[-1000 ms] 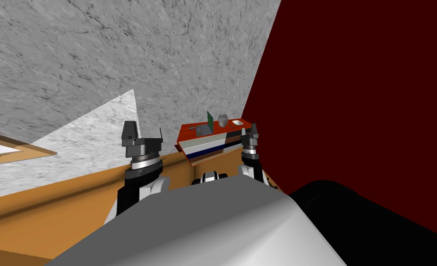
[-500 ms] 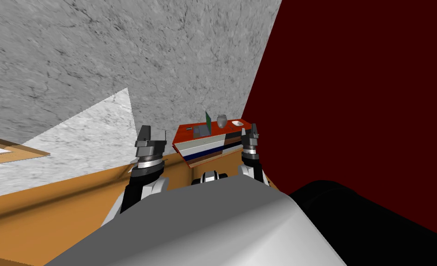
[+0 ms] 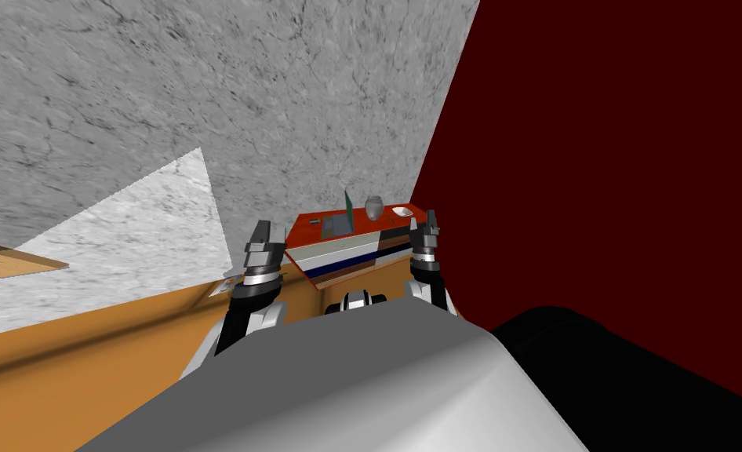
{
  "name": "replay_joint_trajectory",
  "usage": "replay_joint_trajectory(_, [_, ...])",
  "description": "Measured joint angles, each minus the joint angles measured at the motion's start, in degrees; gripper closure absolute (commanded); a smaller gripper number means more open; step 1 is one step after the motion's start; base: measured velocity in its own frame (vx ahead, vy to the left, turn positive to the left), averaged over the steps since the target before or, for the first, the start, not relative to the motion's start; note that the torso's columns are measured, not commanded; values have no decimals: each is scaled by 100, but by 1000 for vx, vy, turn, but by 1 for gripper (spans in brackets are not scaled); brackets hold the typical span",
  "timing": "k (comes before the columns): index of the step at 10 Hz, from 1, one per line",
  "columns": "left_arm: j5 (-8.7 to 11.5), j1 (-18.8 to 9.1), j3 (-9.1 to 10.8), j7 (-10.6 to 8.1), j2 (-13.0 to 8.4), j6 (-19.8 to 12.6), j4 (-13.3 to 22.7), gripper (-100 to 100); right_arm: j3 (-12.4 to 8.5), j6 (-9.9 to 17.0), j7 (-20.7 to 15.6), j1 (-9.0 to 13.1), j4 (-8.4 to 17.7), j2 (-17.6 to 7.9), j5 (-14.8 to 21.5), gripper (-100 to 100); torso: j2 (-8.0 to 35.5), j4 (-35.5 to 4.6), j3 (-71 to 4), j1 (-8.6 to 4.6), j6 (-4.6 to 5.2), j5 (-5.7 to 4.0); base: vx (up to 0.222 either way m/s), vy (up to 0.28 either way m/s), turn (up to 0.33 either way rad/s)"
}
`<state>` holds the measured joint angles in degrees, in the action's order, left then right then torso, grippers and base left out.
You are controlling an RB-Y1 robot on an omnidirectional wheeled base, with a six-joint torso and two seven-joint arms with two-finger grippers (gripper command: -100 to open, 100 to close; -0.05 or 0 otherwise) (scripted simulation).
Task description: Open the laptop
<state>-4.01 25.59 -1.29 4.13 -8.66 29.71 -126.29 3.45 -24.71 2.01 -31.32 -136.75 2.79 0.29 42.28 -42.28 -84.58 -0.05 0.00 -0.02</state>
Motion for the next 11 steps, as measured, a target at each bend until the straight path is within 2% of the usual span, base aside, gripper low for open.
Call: replay_joint_trajectory(11, [-344, -202, 182, 499, -45, 515, 1320, -100, 0, 0, 0, 0, 0, 0, 0, 0, -4, 1, -3, -5, 1, -1, 90, -104, 25])
